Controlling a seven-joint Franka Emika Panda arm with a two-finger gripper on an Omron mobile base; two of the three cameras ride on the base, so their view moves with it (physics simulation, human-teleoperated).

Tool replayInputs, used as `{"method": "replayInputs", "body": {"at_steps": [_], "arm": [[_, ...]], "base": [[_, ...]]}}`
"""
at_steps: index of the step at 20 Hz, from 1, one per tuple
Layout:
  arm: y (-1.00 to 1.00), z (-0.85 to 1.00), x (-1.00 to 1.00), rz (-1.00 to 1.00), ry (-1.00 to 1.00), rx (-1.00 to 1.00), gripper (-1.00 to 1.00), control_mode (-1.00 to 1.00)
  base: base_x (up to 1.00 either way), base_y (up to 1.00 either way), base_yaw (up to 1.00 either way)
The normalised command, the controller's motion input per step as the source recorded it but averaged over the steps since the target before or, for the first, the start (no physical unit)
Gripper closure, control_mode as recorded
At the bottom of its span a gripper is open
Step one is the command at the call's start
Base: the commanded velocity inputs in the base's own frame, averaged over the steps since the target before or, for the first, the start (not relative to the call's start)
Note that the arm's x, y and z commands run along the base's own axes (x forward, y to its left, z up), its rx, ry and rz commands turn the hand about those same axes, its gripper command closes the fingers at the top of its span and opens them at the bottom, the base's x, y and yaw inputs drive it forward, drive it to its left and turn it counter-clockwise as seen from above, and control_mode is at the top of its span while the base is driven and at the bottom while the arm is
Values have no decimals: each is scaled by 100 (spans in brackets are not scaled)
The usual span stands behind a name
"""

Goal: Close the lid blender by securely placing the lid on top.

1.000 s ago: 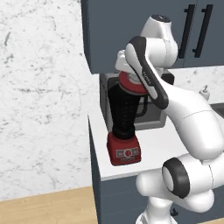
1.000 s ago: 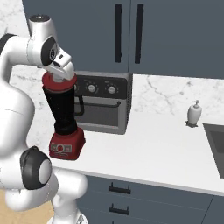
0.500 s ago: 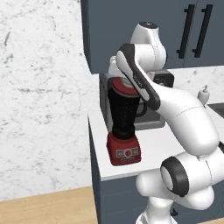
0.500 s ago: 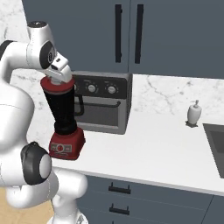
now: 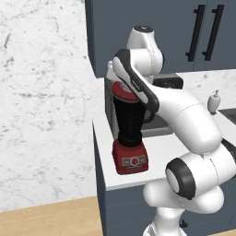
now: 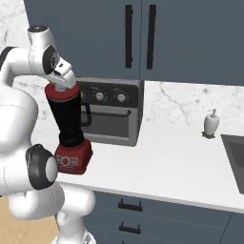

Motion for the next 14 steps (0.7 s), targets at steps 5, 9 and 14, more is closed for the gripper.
{"method": "replayInputs", "body": {"at_steps": [5, 9, 14], "arm": [[23, -31, 4, 0, -10, -2, 100, -100], [-1, -22, 1, 0, -3, -1, 100, -100], [-13, -48, 0, -7, 2, -3, 100, -100]], "base": [[0, 0, 0], [0, 0, 0], [0, 0, 0]]}}
